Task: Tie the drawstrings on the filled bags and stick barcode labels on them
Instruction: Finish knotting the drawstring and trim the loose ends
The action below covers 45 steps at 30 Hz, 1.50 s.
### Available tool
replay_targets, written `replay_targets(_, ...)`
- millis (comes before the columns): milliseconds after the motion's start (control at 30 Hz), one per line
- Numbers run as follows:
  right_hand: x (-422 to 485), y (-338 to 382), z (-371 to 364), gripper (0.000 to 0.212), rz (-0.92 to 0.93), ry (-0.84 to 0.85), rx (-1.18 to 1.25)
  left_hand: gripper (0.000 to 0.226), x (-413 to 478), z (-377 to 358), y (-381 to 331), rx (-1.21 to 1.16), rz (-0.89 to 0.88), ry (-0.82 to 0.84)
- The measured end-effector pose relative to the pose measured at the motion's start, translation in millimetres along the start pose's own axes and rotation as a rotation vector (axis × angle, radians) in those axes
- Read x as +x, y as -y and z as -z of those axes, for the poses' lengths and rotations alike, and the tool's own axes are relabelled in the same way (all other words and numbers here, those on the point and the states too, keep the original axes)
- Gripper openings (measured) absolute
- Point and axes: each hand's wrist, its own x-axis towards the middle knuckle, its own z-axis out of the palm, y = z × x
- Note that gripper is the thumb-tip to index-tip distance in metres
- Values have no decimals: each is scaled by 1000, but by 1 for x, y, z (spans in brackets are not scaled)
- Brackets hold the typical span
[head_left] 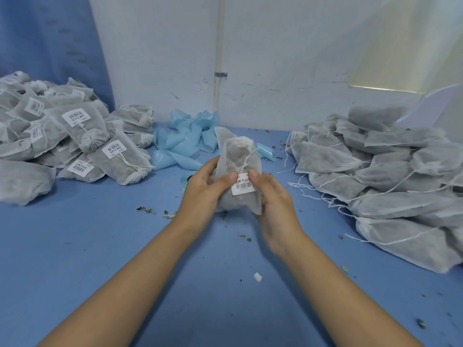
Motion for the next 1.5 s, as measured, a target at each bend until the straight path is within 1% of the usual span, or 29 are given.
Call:
replay_targets(67,1,-2,0,22,13,4,6,24,1,3,1,-34,17,3)
replay_targets(133,1,-3,0,22,32,-13,27,27,2,4,2,-51,49,-1)
replay_targets(233,1,-3,-1,18,55,-96,40,41,2,4,4,62,128,-20)
replay_targets(267,2,-2,-1,19,63,-127,49,43,1,4,4,115,157,-1)
replay_targets(333,2,-1,0,20,72,-169,56,42,-1,3,5,166,203,77)
replay_targets(467,1,-2,1,15,49,-189,63,23,-2,4,3,192,284,146)
replay_targets(500,1,-2,1,16,43,-182,66,22,-1,6,2,240,298,166)
replay_targets(567,2,-1,2,18,23,-138,83,31,1,10,-1,315,326,160)
replay_targets(600,3,-1,2,19,7,-119,94,37,4,11,-3,278,323,103)
replay_targets(633,4,-1,3,20,-14,-118,91,38,7,12,-7,175,299,10)
replay_targets(700,5,-1,7,20,-56,-146,49,26,15,18,-16,-176,207,-150)
replay_targets(733,6,-2,9,17,-71,-154,30,22,18,23,-22,-363,149,-181)
replay_targets(767,6,-4,11,14,-80,-159,21,28,20,29,-26,-492,96,-183)
replay_targets(800,7,-5,13,11,-84,-163,19,44,20,34,-29,-545,60,-173)
replay_targets(833,7,-7,15,9,-82,-170,15,64,20,39,-31,-513,45,-163)
replay_targets(867,8,-8,16,6,-74,-183,-3,69,18,41,-32,-423,45,-148)
replay_targets(933,11,-10,20,8,-33,-220,-73,53,16,39,-32,-218,76,-130)
replay_targets(1000,16,-12,26,17,29,-256,-218,37,14,33,-28,-60,130,-109)
replay_targets(1033,20,-13,32,22,72,-271,-373,31,14,30,-26,11,152,-99)
replay_targets(1067,24,-12,39,28,129,-276,-583,27,13,27,-23,65,169,-95)
replay_targets(1133,33,-9,56,40,257,-261,-998,25,12,19,-19,116,185,-91)
replay_targets(1200,46,-7,74,47,339,-248,-1314,26,12,12,-16,130,194,-88)
replay_targets(1267,59,-6,88,51,313,-231,-1581,27,13,5,-14,142,207,-90)
replay_targets(1367,77,-4,101,49,199,-224,-1813,28,18,-9,-11,168,218,-78)
replay_targets(1433,89,0,106,46,156,-202,-1902,28,22,-18,-9,171,218,-68)
replay_targets(1500,96,3,107,38,163,-192,-1937,28,25,-27,-9,162,217,-64)
